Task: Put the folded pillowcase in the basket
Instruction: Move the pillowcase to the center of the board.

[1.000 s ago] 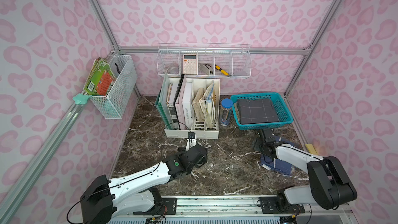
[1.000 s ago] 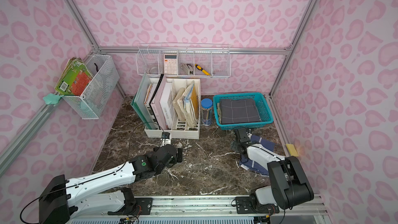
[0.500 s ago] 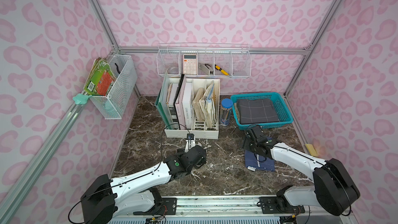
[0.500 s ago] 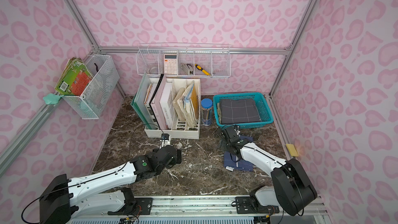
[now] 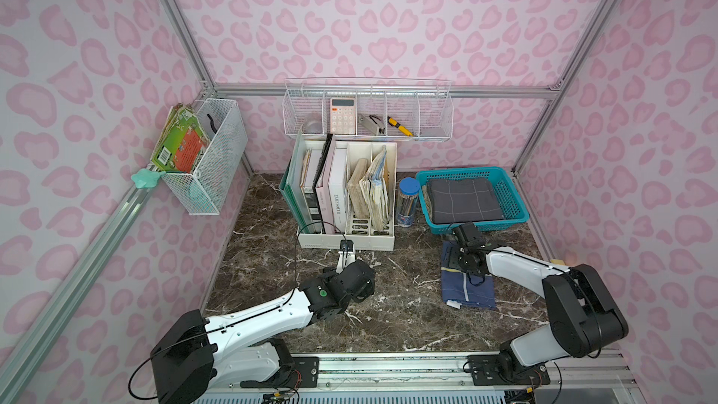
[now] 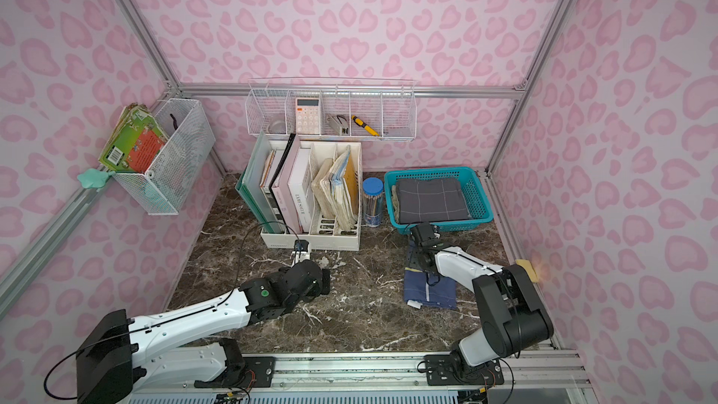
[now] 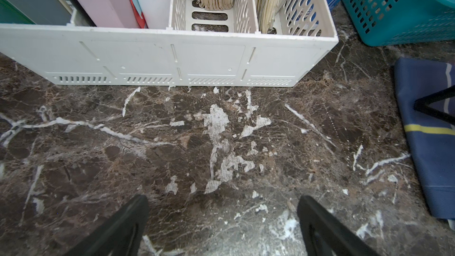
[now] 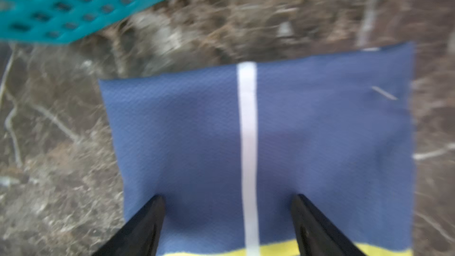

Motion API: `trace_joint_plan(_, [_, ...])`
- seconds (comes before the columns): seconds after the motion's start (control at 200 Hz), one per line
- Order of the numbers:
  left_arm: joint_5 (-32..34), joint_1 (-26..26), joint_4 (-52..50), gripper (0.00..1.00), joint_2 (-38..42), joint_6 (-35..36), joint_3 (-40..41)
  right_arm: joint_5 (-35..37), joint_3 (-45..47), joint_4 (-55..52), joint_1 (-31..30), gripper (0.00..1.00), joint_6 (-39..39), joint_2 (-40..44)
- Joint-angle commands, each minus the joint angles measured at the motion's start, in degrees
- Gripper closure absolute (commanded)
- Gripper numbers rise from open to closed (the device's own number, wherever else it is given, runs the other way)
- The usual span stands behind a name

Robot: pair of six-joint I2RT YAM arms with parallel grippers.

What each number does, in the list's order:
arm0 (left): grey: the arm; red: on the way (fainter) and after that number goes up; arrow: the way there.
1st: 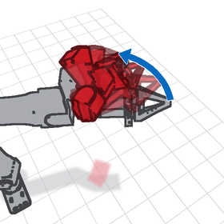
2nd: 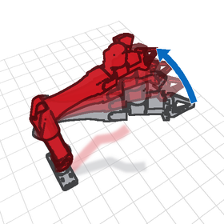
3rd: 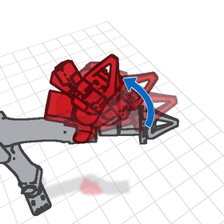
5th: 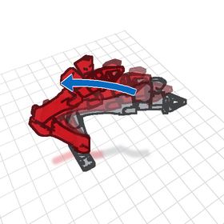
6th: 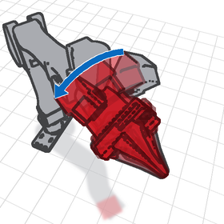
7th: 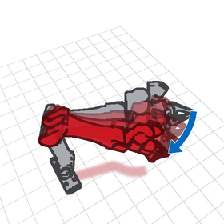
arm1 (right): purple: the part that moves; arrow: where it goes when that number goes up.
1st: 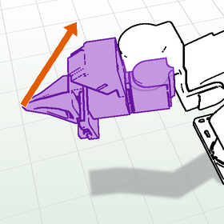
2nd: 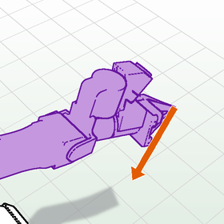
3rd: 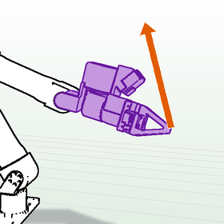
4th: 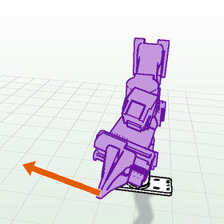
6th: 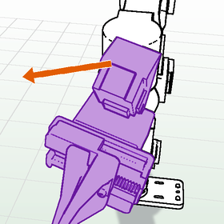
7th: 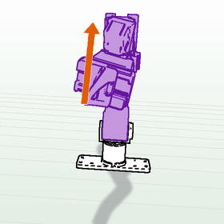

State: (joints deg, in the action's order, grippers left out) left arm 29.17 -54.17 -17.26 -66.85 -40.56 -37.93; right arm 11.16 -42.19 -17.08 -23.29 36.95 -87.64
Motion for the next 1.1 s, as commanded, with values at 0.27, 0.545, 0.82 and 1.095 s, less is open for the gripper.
trace_joint_plan(0.27, [1.43,1.50,-2.63,0.01,2.92,-1.71,1.07,-4.62,-0.14,5.29,-17.88,0.27,-4.15,-0.82])
trace_joint_plan(0.545, [-4.40,4.09,-0.93,0.02,3.02,0.54,0.98,0.52,0.34,0.25,-23.46,0.27,-4.96,8.61])
trace_joint_plan(0.82, [-17.38,4.38,1.56,0.14,-10.37,6.95,-10.02,-1.83,7.62,-2.39,-18.86,0.31,0.53,19.34])
trace_joint_plan(1.095, [-28.87,4.20,3.43,0.26,-26.07,9.65,-24.01,-8.26,19.15,3.23,-18.81,0.38,7.45,31.45])
